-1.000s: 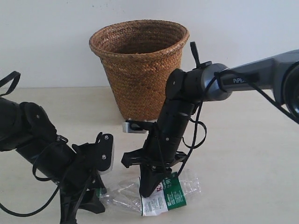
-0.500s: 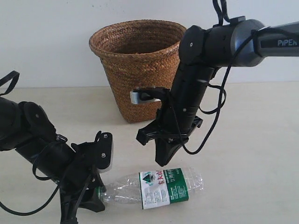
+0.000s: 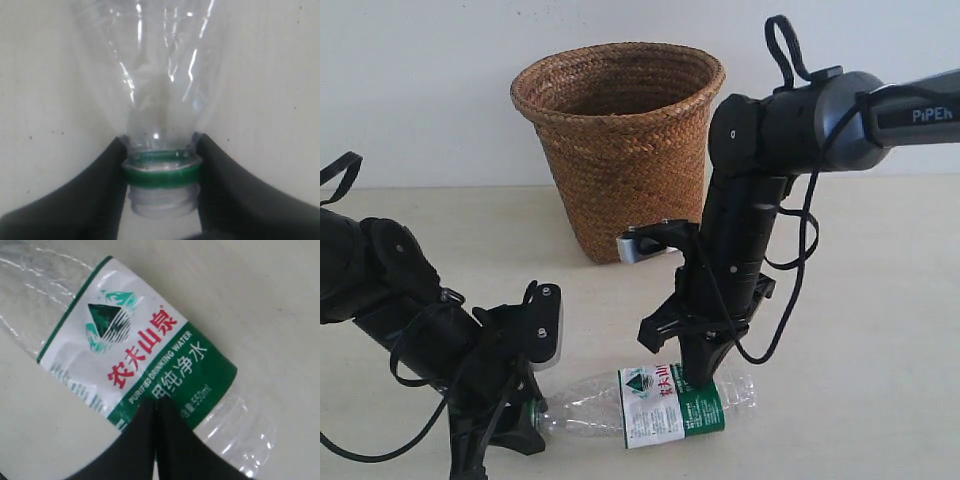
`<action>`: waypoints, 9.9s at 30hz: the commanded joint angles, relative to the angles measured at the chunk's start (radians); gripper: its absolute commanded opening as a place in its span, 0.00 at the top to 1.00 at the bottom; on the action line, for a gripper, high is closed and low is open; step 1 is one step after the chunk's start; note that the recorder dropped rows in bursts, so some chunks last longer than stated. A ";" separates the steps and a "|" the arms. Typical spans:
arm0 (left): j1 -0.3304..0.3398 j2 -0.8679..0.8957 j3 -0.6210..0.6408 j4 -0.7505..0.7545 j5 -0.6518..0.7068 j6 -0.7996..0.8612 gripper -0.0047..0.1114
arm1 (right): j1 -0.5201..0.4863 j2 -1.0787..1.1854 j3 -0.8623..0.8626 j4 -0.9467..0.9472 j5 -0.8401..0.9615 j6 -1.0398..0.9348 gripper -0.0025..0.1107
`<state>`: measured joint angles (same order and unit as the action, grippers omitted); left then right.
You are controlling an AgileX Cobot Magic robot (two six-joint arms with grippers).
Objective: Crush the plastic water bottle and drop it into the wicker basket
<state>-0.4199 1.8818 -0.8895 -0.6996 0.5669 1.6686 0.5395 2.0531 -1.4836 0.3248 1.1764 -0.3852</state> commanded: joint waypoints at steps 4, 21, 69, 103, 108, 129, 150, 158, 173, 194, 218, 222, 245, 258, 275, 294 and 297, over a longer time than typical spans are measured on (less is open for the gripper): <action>0.001 -0.001 -0.001 0.001 0.008 -0.009 0.92 | 0.001 0.050 0.030 -0.053 -0.054 -0.012 0.98; 0.001 0.048 -0.001 0.001 -0.017 -0.016 0.92 | -0.001 0.249 0.003 -0.096 -0.034 0.007 0.98; 0.054 -0.199 -0.273 -0.016 0.357 -0.034 0.92 | -0.591 -0.367 0.218 -0.148 -0.172 -0.002 0.98; 0.150 -0.117 -0.699 0.152 0.162 -0.562 0.92 | -0.589 -0.367 0.218 -0.269 -0.240 0.074 0.98; 0.192 -0.135 -0.699 0.402 0.345 -0.951 0.92 | -0.589 -0.382 0.218 -0.393 -0.207 0.176 0.98; 0.225 -0.751 -0.034 0.611 0.007 -1.357 0.92 | -0.589 -1.100 0.663 -0.389 -0.687 0.267 0.98; 0.225 -1.269 0.345 0.362 -0.208 -1.367 0.92 | -0.589 -1.734 1.037 -0.272 -0.924 0.305 0.98; 0.225 -1.495 0.520 0.301 -0.321 -1.334 0.92 | -0.589 -1.997 1.200 -0.191 -0.987 0.308 0.98; 0.225 -1.713 0.772 0.296 -0.493 -1.334 0.92 | -0.589 -2.053 1.395 -0.196 -1.107 0.240 0.98; 0.225 -1.713 0.857 0.296 -0.537 -1.355 0.92 | -0.589 -2.053 1.472 -0.196 -1.089 0.249 0.98; 0.238 -1.747 0.865 0.645 -0.504 -1.669 0.92 | -0.589 -2.053 1.472 -0.196 -1.089 0.249 0.98; 0.278 -1.804 0.881 0.640 -0.467 -1.663 0.92 | -0.589 -2.053 1.472 -0.196 -1.089 0.249 0.98; 0.378 -1.882 0.890 0.644 -0.271 -1.660 0.92 | -0.589 -2.053 1.472 -0.196 -1.091 0.249 0.98; 0.378 -1.882 0.890 0.644 -0.271 -1.660 0.92 | -0.589 -2.053 1.472 -0.196 -1.091 0.249 0.98; 0.378 -1.882 0.890 0.644 -0.271 -1.660 0.92 | -0.589 -2.053 1.472 -0.243 -1.024 0.378 0.98; 0.378 -1.882 0.890 0.644 -0.271 -1.660 0.92 | -0.589 -2.053 1.484 -0.255 -0.843 0.369 0.98; 0.378 -1.882 0.890 0.644 -0.271 -1.660 0.92 | -0.589 -2.053 1.484 -0.255 -0.843 0.369 0.98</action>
<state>-0.0451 0.0027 -0.0036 -0.0561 0.2944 0.0126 -0.0483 0.0057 0.0001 0.0787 0.3302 -0.0145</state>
